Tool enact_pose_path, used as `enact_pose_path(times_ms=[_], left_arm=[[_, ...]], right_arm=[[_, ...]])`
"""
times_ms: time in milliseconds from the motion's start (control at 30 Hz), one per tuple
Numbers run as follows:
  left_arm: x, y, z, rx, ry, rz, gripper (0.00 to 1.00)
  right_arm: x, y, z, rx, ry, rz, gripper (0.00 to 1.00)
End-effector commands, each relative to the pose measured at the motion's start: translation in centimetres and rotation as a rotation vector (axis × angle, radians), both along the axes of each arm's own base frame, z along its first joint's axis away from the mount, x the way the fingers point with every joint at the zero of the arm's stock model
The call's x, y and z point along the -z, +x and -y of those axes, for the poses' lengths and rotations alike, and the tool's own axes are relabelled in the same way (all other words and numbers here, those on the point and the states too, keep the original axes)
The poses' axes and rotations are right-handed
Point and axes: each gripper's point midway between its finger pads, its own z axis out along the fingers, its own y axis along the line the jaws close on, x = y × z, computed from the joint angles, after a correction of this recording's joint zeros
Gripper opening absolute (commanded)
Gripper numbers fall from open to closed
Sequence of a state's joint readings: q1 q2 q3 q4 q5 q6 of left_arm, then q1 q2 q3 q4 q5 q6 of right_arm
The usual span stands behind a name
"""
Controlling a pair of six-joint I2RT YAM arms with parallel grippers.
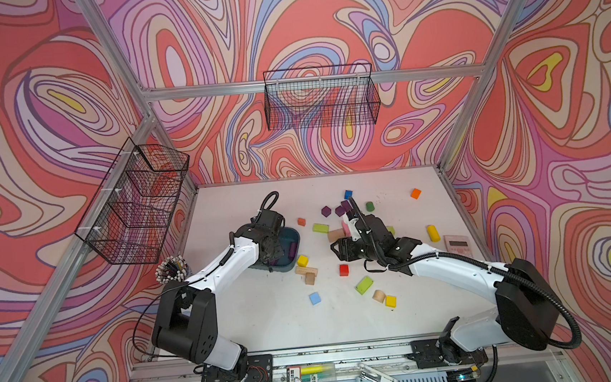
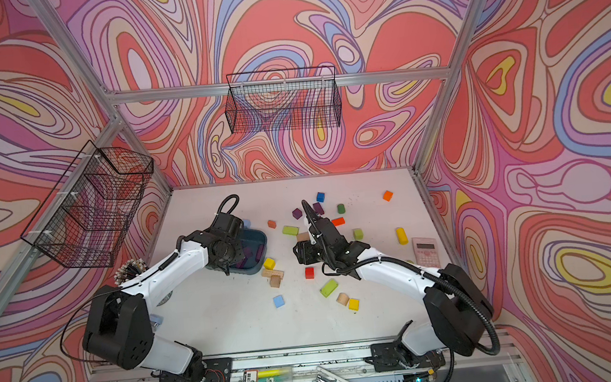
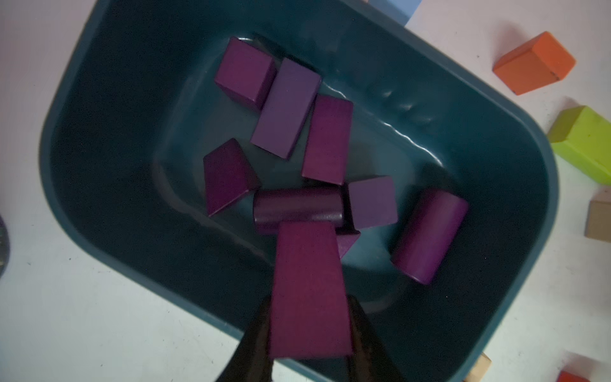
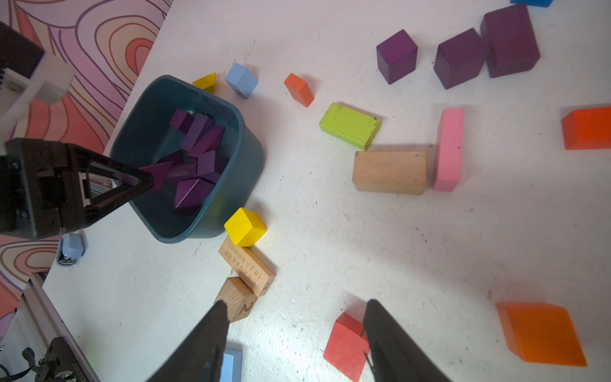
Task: Pick purple bricks into the storage bin
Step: Place the building block in the storage box.
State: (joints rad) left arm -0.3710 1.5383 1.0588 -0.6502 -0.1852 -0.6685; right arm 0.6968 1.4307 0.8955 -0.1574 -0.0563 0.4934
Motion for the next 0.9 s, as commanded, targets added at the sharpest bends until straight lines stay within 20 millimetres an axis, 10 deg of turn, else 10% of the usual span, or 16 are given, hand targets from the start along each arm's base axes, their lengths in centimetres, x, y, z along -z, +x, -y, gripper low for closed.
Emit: enact_pose_path(times_ms=[0,867], left_arm=[[0.3,1.3,-0.3,-0.007,-0.015,0.014,0.26],[1.6,6.4,-0.6,-0.004,-0.024,-0.05,0.42]], right_arm=[[0.4,-0.3,0.4,0.019,-0.013,-0.006,0.68],[0.0,0.2,-0.5,0.021,-0.047,-0.01,0.68]])
